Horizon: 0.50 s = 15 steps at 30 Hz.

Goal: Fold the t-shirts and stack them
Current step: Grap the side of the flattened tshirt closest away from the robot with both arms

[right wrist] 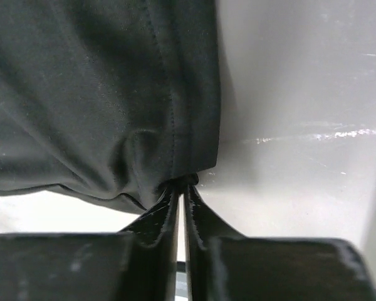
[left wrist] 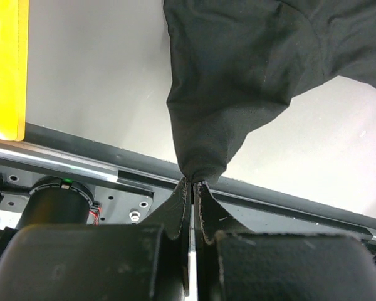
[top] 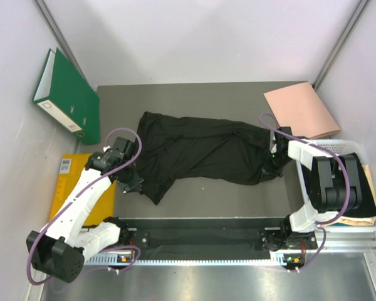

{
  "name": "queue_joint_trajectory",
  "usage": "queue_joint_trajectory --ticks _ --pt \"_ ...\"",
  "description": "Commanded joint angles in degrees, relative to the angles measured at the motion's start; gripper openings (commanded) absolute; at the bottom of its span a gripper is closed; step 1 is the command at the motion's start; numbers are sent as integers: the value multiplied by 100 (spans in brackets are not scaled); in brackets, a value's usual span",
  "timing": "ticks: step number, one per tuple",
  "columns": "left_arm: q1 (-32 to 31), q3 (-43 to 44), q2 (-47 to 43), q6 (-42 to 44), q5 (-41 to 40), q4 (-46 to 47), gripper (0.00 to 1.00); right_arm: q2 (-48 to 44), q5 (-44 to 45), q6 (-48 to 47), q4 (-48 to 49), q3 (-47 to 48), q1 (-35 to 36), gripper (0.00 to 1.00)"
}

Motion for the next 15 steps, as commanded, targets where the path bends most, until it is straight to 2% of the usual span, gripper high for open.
queue_joint_trajectory --ticks 1,9,15 --pt "13 62 -67 29 -71 4 0 -95 322 -46 352 -175 139 0" --pt "22 272 -286 -129 -202 -568 0 -1026 357 -204 -580 -158 147 0" --pt "22 878 -287 -76 -791 -937 0 -1449 322 -239 -1169 158 139 0"
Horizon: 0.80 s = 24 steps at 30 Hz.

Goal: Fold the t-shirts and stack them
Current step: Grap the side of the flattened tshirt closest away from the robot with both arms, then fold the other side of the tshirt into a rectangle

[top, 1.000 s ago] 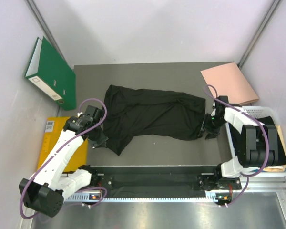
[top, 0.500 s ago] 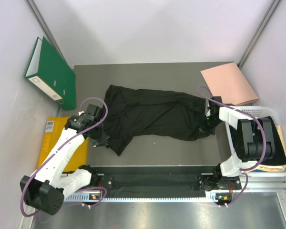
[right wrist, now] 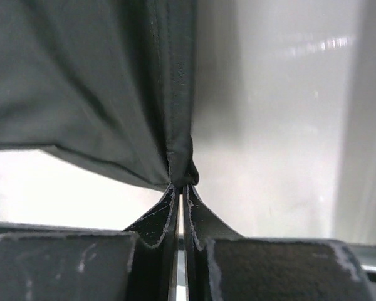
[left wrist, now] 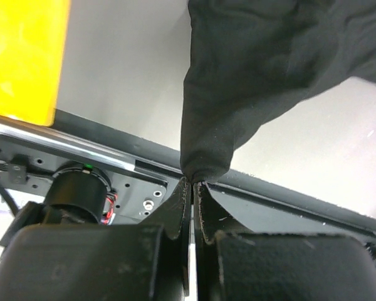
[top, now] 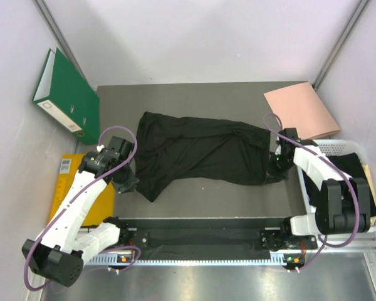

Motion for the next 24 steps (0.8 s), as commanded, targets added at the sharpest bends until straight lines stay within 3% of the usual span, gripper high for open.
queue_joint_trajectory --ticks 1,24 --pt "20 632 -51 -22 -581 -319 0 -308 77 -90 -549 397 40 0" --pt "362 2768 2094 699 -1426 1166 0 1704 288 -240 364 2454 -83 0"
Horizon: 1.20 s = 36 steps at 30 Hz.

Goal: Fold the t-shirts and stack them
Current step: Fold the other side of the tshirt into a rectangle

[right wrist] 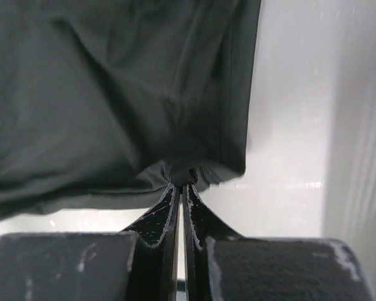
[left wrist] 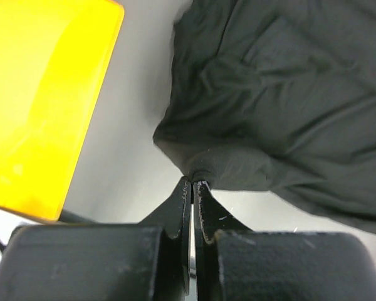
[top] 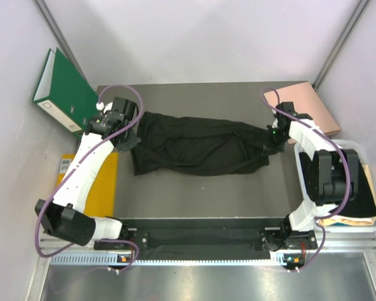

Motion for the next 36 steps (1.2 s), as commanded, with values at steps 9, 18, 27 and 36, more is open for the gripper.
queue_joint_trajectory --ticks 9,18,27,36 --pt "311 1209 1055 363 -131 805 0 980 126 -6 510 827 -291 0" --pt "566 2027 1811 618 -97 770 0 1226 -84 29 502 1355 -678 0" --pt "698 2590 2646 627 44 858 0 2042 -172 65 686 1882 -705 1" --pt "812 3864 3674 767 88 814 0 2500 -164 30 818 2375 -713 30"
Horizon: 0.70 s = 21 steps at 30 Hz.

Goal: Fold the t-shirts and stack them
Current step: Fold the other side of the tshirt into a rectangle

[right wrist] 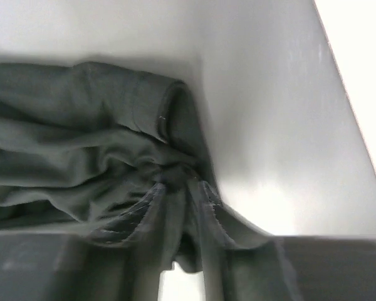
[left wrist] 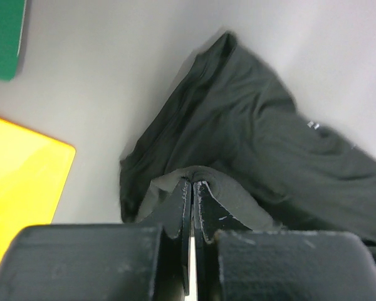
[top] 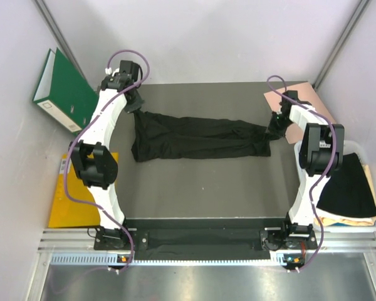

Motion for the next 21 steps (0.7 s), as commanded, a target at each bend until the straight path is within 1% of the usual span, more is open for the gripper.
queue_joint_trajectory --ticks 1,2,4,5,8,10,11,12,13,14,16,18,19,20,21 --pt "80 836 381 149 7 202 0 180 -34 -66 269 462 -45 38" --pt "97 925 478 140 25 220 0 180 -105 -84 313 437 -45 53" --pt "115 1214 794 167 200 290 0 -13 -132 -76 374 340 -45 64" --pt "141 1303 900 167 262 308 0 -109 -141 -76 479 192 -45 73" --pt "185 1673 1365 149 560 422 0 -531 -114 -84 577 -2 -45 86" --pt "220 1875 1699 149 762 518 1 -769 -123 -102 551 -56 -45 91" --pt "281 1919 1796 175 1103 675 19 -848 -140 -119 559 -108 -45 93" --pt "326 1972 2032 149 1254 694 66 -1005 -141 -128 559 -135 -45 96" --pt "378 2129 2139 45 1369 677 85 -1076 -149 -163 568 -170 -45 98" --pt "457 2191 2227 -9 1579 651 99 -1164 -149 -181 612 -266 -36 100" --pt "502 2140 2263 -79 1668 633 99 -1375 -123 -242 647 -363 -27 100" --pt "511 1877 1993 -27 1677 764 99 -1524 -114 -260 682 -512 -27 100" --pt "511 1449 1843 -18 1686 982 99 -1543 -123 -278 691 -565 -27 100" --pt "519 1201 1693 -9 1686 1124 99 -1569 -123 -278 717 -679 -27 100" --pt "511 955 1405 -44 1956 1247 99 -1595 -140 -269 735 -715 -27 100"
